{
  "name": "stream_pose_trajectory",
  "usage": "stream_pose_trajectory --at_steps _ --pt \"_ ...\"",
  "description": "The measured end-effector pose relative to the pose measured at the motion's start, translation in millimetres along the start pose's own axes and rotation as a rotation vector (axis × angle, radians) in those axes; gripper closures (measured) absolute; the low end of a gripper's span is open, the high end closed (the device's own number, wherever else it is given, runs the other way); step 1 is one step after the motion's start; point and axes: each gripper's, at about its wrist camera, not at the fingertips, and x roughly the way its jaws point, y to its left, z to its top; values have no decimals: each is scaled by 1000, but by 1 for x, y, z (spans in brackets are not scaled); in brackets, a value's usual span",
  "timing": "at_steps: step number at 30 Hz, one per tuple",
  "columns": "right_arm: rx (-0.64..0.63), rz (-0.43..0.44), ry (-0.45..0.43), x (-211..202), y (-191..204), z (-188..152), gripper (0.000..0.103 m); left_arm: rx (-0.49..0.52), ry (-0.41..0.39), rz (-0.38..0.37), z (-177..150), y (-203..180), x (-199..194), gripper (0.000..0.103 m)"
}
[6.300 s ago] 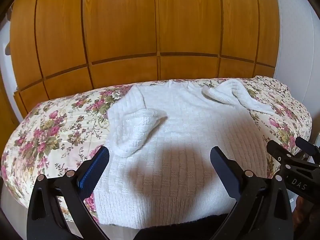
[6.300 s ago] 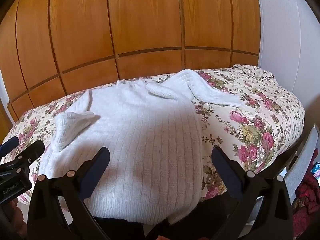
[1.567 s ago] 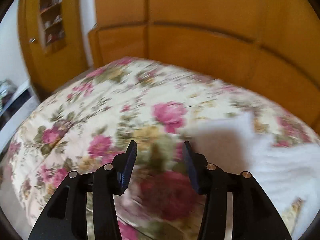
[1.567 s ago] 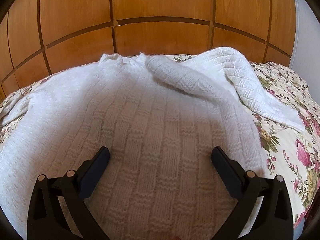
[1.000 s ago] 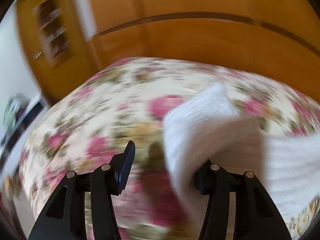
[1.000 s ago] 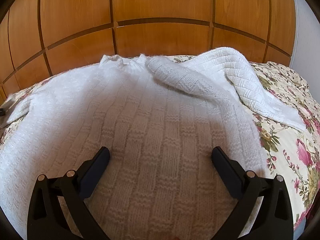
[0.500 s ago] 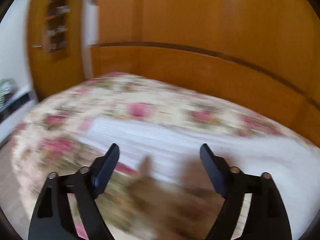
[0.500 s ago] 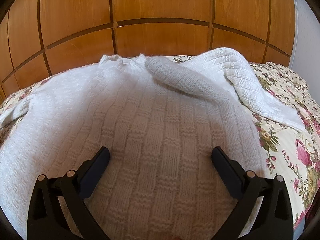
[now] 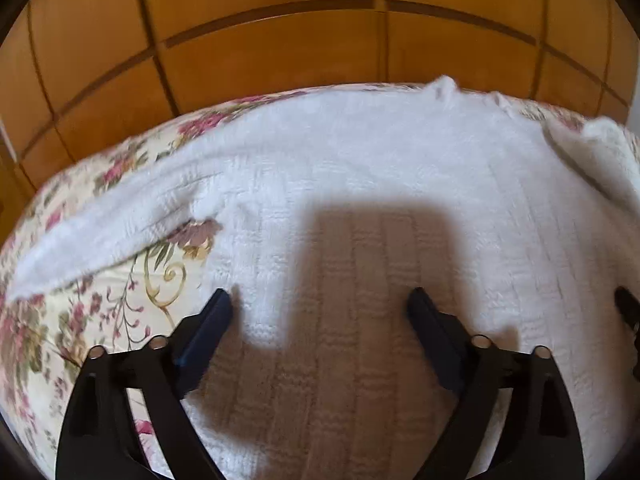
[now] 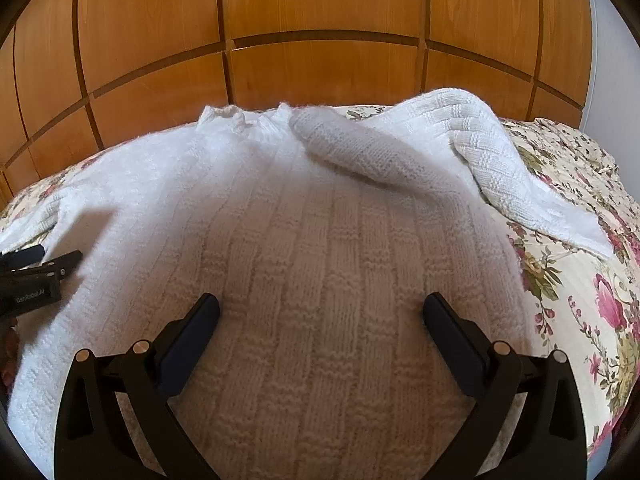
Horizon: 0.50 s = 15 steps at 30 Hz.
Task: Fold small clothes
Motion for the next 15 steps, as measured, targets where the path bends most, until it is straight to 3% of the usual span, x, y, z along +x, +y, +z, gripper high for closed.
stream_pose_trajectory --at_steps 5,8,11,15 --pt "13 -19 -39 -10 -1 -1 2 -51 2 -36 -3 12 3 7" --pt "93 6 -80 -24 -20 2 2 -54 4 -35 -1 15 6 6" --pt "193 -33 -99 -32 -57 8 4 -51 2 -31 -2 11 4 5" --pt "380 -91 -41 -21 -130 12 17 -54 1 -33 0 10 3 5"
